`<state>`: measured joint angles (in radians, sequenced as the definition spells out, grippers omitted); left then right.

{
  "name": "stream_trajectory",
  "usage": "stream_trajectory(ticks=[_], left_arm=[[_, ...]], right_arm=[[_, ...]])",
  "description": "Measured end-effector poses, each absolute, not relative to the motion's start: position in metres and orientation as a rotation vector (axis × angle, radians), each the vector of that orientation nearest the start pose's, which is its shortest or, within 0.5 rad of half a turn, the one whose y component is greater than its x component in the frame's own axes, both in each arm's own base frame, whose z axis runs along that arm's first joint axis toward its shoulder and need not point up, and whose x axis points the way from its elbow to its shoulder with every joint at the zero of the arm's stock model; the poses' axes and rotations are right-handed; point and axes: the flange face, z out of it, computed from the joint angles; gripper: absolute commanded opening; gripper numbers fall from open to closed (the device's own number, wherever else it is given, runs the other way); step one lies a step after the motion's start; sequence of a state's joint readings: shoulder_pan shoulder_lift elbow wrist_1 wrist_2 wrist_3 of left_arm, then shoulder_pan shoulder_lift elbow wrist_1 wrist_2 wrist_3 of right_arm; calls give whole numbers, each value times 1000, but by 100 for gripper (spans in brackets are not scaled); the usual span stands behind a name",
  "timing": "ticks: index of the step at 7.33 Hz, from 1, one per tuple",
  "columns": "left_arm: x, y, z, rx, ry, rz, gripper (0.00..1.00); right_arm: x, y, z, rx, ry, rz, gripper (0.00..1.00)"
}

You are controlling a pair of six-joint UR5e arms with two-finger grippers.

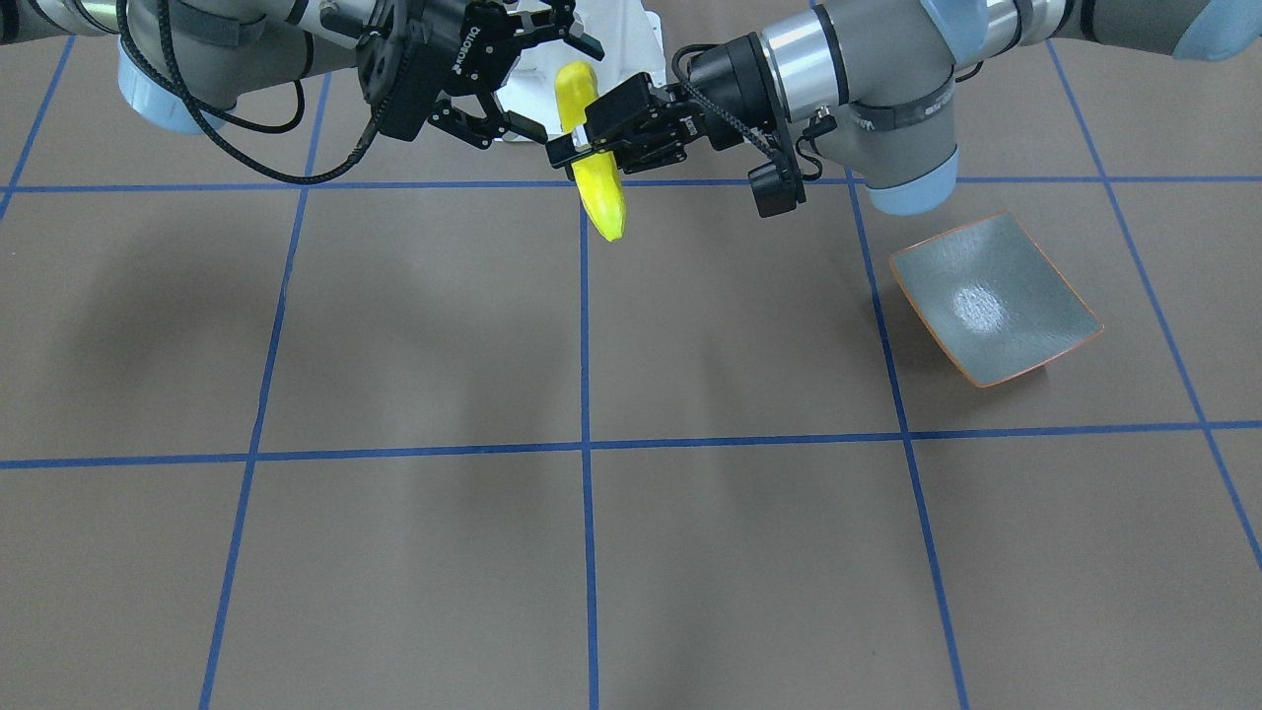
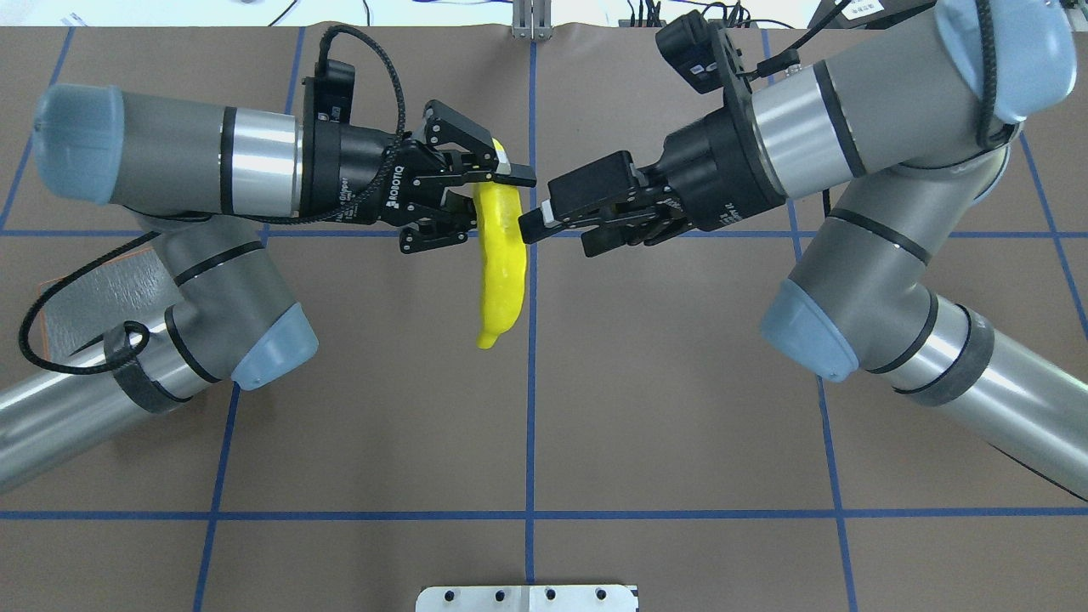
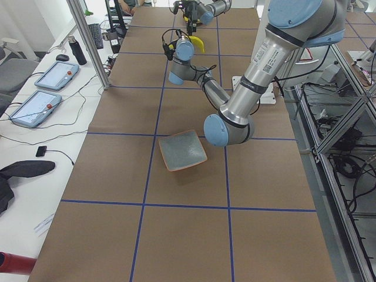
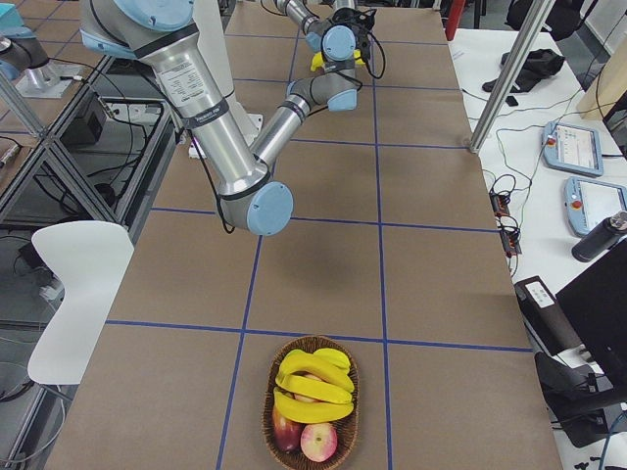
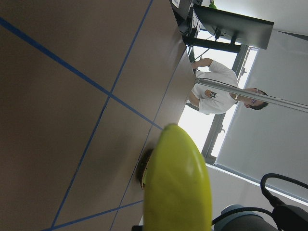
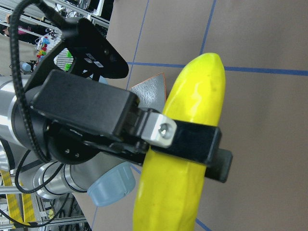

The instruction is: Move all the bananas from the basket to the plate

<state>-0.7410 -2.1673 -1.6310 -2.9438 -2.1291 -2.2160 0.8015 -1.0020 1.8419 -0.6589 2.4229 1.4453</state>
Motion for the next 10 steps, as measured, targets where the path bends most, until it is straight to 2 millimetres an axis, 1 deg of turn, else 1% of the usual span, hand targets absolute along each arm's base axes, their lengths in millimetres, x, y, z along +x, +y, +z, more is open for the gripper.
stream_trajectory(ticks=[1,2,3,4,5,6,7,8,9,10], left_arm=[[355,-456,175,-226,1915,-328,0],[331,-461,211,-215,1858,-341,0],[304,-467,253,-209,1798,-387,0],[273,-473,298,-179,1736,-440,0],[237,-476,348,-115,1663,-472,0],[206,-475,393,-57,1581,-491,0],[188,-470,430,-28,1494,-508,0],[179,-467,461,-14,1400,-518,0],[178,-466,485,-16,1306,-528,0],[182,-467,500,-41,1225,-538,0]], right_arm=[[-317,-434,132,164,-1669,-230,100],[-305,-440,152,153,-1645,-201,100],[-291,-447,176,144,-1616,-159,100],[-276,-455,199,140,-1587,-109,100],[-260,-464,221,140,-1559,-55,100],[-245,-470,242,140,-1533,-4,100],[-231,-473,262,140,-1509,44,100],[-215,-476,283,142,-1484,95,100],[-202,-477,304,143,-1458,144,100],[-196,-478,320,155,-1433,187,100]])
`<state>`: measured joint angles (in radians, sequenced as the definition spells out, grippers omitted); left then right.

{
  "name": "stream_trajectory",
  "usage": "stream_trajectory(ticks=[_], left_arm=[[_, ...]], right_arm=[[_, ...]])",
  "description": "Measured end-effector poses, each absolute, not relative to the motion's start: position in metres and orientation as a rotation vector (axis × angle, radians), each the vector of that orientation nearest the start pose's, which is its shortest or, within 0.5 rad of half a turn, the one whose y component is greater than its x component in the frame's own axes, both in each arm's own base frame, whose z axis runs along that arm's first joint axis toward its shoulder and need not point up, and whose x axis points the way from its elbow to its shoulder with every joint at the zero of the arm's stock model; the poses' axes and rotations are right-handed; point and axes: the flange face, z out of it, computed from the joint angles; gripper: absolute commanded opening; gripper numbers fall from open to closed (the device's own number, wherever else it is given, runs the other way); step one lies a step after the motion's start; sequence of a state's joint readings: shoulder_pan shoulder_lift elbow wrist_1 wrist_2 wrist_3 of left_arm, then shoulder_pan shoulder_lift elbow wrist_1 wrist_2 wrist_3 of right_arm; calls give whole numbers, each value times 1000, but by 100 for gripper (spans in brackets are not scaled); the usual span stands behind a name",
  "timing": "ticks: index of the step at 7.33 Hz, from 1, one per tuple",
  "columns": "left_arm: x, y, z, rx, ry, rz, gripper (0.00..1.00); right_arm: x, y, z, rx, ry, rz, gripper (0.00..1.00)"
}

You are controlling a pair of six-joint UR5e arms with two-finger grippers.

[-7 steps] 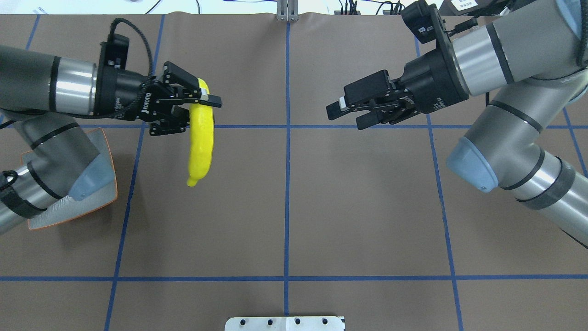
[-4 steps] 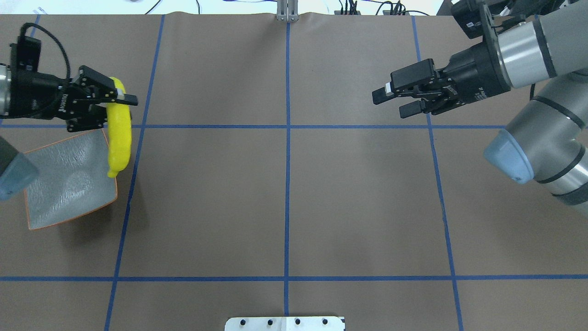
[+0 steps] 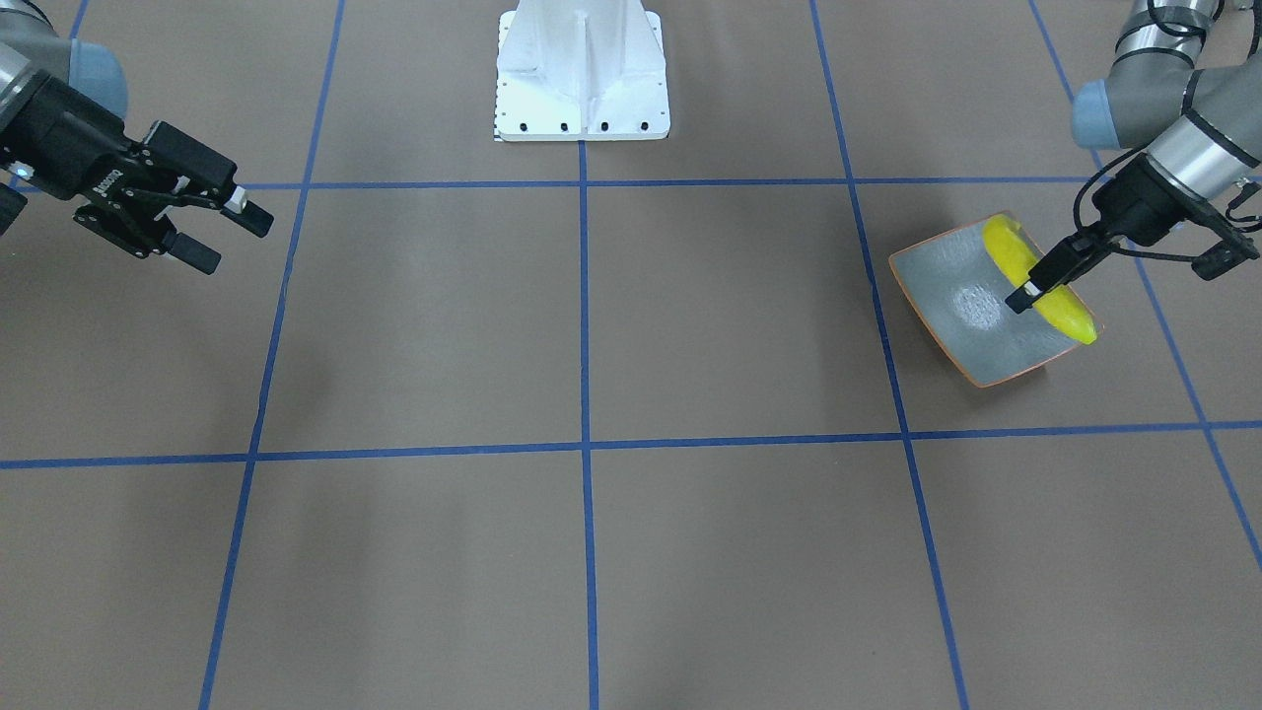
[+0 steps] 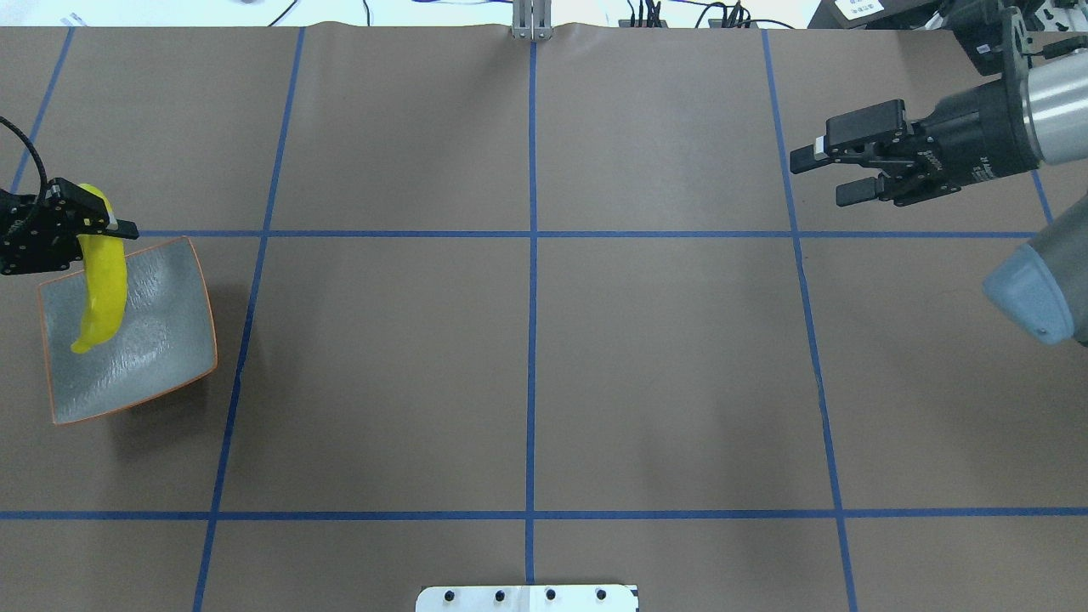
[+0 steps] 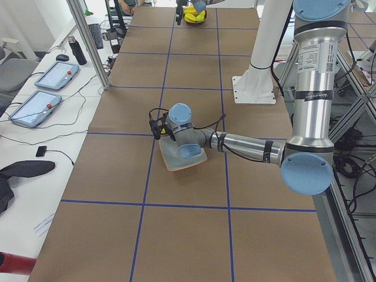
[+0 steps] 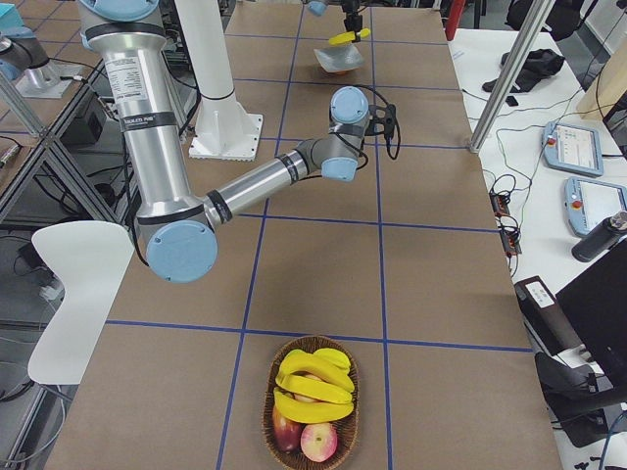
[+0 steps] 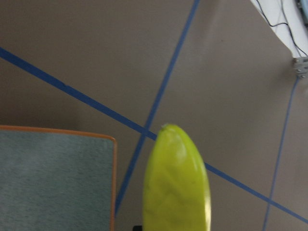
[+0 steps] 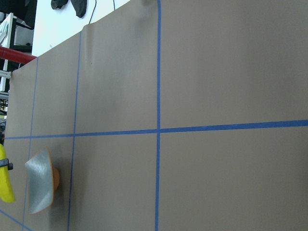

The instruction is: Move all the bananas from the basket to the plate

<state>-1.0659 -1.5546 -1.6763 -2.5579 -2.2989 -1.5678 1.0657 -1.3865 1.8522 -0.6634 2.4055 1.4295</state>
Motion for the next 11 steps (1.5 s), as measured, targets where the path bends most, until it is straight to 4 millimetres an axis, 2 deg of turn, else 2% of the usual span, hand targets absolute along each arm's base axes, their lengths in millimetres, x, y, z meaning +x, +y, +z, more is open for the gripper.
stream_trajectory(ticks=[3,5,6,7,8,9,11], left_arm=[[192,-470,522,-138,1073,-597,0],[208,-467,530,-147,1001,-617,0],[218,-465,535,-140,966,-622,14],[224,-463,538,-140,941,-622,23],[226,-461,541,-140,927,-618,48],[227,-459,546,-142,917,-612,68],[226,-456,556,-136,897,-580,88]], right_arm=[[-190,-479,347,174,-1385,261,100],[-191,-478,354,172,-1373,275,100],[-191,-478,355,172,-1371,279,100],[-191,-478,355,172,-1370,280,100],[-192,-478,355,172,-1370,280,100],[-192,-478,355,172,-1371,280,100],[-192,-478,355,172,-1371,280,100]])
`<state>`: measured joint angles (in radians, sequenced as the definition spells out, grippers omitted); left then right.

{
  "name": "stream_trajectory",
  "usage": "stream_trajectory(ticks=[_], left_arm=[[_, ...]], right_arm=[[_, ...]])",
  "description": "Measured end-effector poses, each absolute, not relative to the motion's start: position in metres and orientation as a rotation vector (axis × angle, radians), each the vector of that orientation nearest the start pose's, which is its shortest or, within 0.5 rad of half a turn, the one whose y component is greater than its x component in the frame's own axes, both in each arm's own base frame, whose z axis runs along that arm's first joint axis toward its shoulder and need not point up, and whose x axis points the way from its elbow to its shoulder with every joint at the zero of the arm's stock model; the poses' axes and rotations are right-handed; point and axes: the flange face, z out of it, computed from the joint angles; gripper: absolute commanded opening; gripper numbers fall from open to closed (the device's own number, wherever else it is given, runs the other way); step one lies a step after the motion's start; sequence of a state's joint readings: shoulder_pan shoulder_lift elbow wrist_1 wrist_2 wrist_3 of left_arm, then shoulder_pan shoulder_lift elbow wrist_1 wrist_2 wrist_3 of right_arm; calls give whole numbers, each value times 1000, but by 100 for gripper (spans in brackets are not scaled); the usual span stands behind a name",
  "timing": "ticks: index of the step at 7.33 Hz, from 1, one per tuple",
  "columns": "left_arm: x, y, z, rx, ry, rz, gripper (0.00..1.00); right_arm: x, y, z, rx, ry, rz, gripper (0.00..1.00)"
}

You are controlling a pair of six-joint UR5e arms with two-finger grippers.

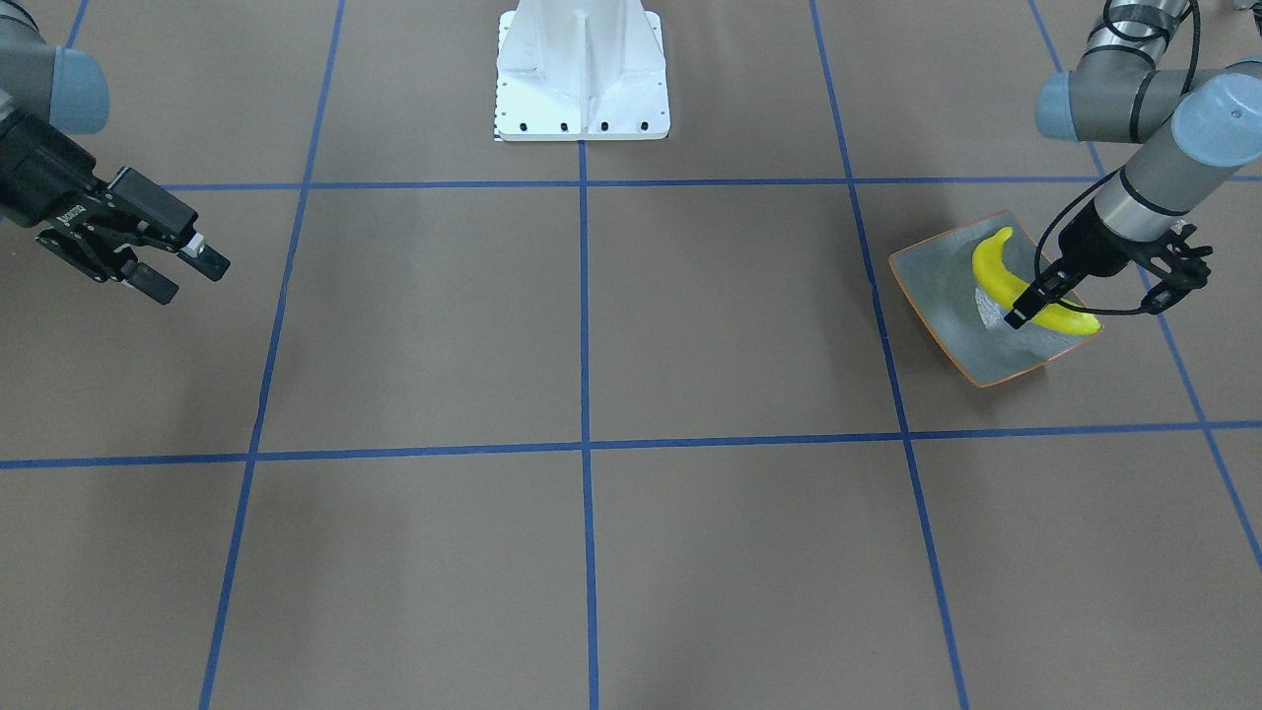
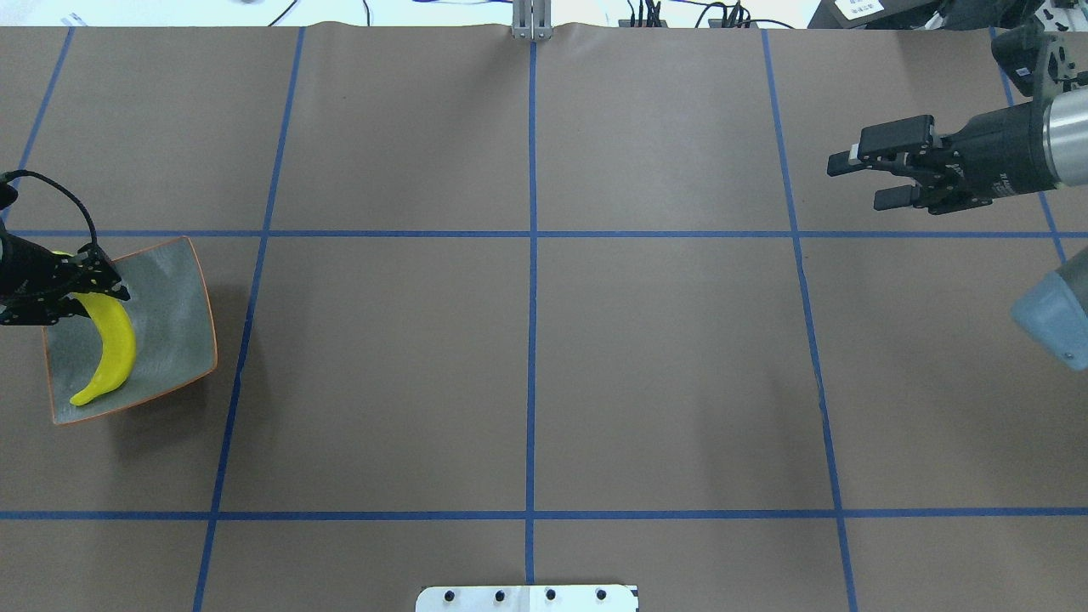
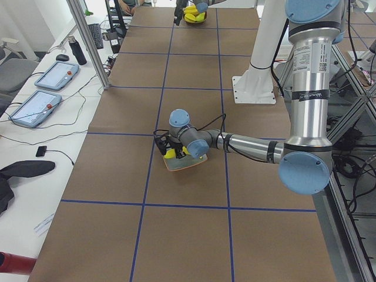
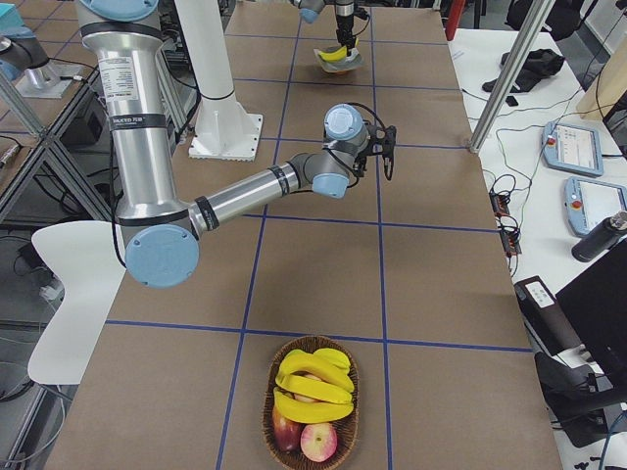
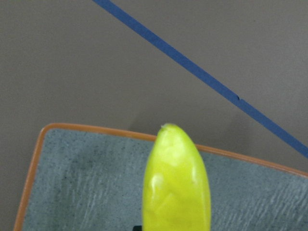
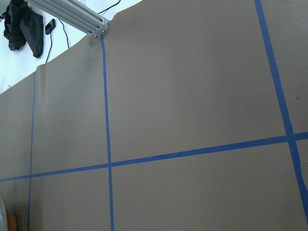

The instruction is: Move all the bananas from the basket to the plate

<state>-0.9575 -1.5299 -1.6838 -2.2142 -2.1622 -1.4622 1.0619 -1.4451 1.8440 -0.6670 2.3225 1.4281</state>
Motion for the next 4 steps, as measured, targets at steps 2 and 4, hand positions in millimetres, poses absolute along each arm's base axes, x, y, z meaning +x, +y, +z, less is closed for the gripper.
stream_trajectory(ticks=[2,4], left_arm=[[226,-456,559,-135,886,-567,88],[219,-456,557,-132,892,-568,97]], right_arm=[[-192,-478,355,173,-1371,281,100],[-191,-478,355,172,-1371,280,100]])
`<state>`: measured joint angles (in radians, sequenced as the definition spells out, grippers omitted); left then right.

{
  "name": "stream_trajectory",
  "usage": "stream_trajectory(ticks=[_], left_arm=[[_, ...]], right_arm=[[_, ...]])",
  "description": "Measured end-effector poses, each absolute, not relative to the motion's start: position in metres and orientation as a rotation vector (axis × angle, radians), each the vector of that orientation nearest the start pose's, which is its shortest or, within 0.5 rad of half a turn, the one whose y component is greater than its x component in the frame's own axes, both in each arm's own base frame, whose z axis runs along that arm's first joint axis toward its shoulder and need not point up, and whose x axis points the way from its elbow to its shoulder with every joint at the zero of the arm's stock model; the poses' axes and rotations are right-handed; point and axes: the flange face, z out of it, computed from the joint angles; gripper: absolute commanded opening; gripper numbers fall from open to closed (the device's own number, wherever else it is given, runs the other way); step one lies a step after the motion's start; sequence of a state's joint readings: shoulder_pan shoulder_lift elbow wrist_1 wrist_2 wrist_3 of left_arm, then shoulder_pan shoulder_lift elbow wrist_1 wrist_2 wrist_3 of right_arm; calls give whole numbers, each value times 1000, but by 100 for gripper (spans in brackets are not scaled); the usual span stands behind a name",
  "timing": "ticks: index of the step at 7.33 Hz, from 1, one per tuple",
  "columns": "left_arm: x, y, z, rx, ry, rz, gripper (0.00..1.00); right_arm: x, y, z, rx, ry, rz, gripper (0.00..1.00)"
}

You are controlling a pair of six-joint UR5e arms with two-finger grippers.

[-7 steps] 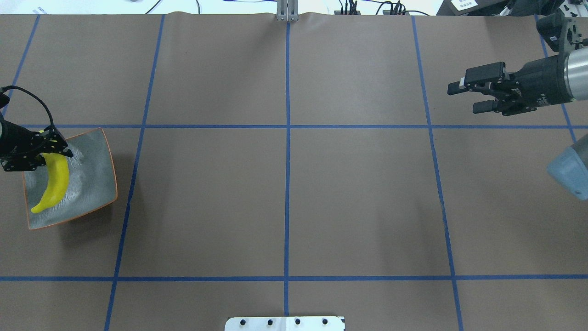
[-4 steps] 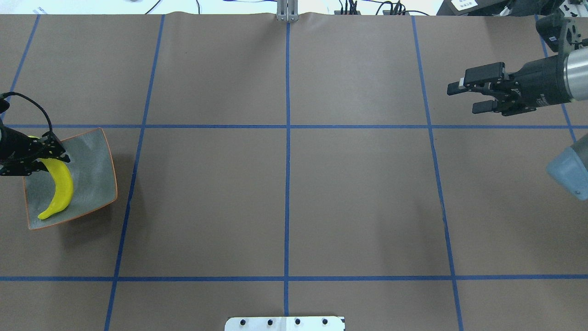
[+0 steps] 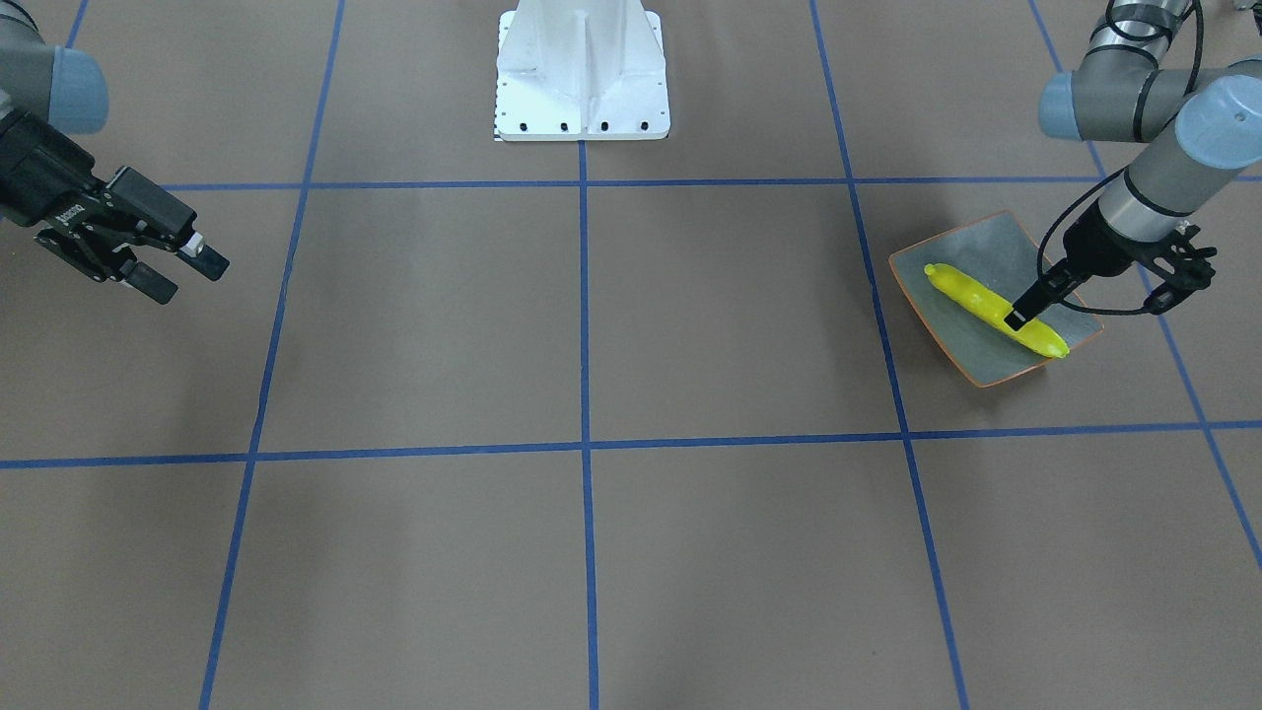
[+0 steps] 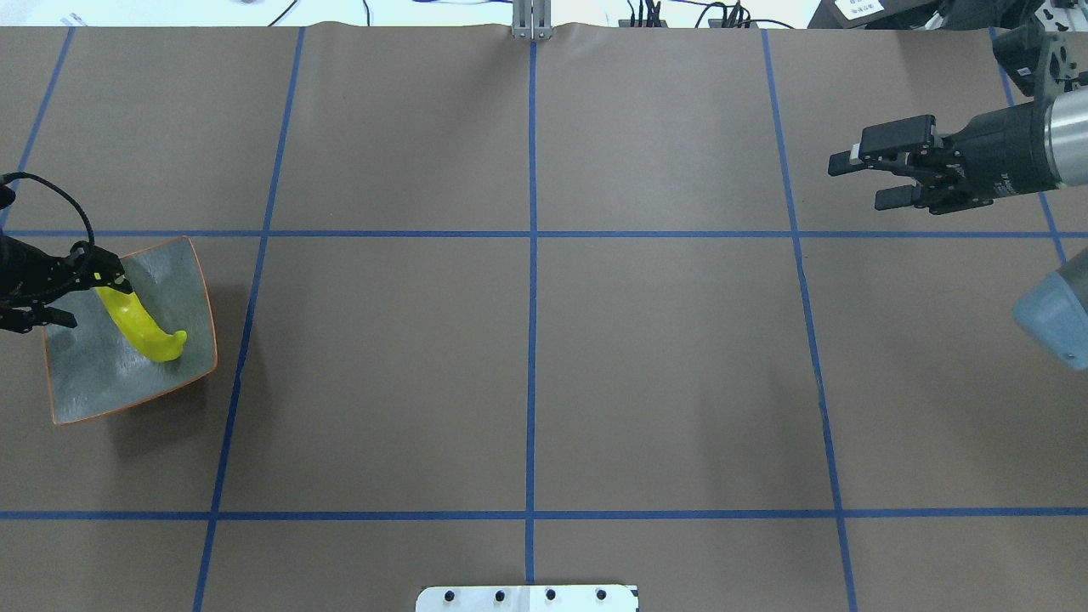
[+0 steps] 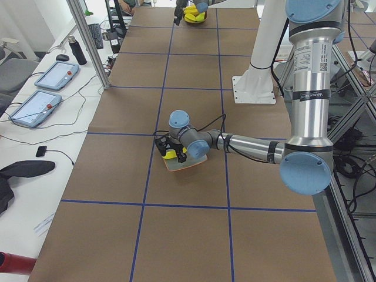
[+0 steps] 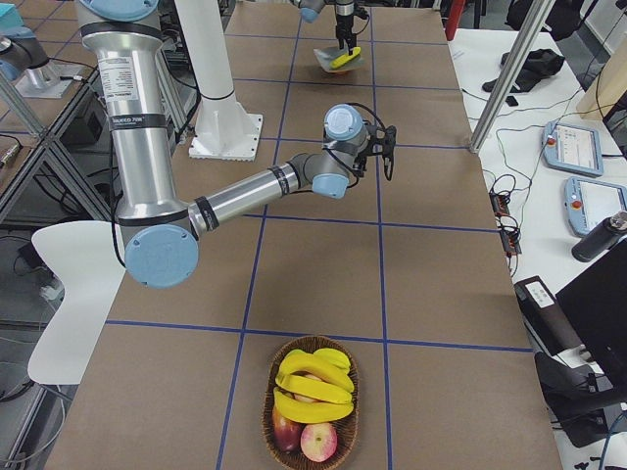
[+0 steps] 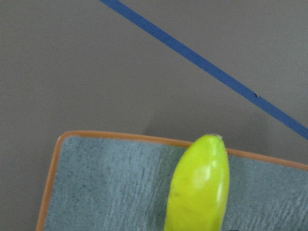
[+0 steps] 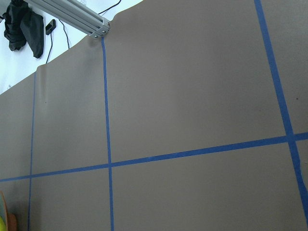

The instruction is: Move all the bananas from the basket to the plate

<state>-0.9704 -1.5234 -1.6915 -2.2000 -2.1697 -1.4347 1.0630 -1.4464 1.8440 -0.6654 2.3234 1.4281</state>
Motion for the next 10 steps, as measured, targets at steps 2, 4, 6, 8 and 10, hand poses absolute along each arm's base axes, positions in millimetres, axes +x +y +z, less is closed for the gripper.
stream_trajectory(ticks=[2,4,6,8,10], left_arm=[[190,-462,536,-116,953,-548,98],[128,-472,505,-97,1069,-536,98],[98,-471,484,-73,1128,-520,98],[92,-471,478,-59,1140,-514,99],[89,-472,479,-26,1137,-479,99]], right_arm=[[-189,-476,360,169,-1367,284,100],[-172,-471,384,167,-1336,317,100],[-124,-462,442,225,-1237,324,100],[-74,-456,507,290,-1127,290,100],[-26,-453,561,327,-1013,219,100]])
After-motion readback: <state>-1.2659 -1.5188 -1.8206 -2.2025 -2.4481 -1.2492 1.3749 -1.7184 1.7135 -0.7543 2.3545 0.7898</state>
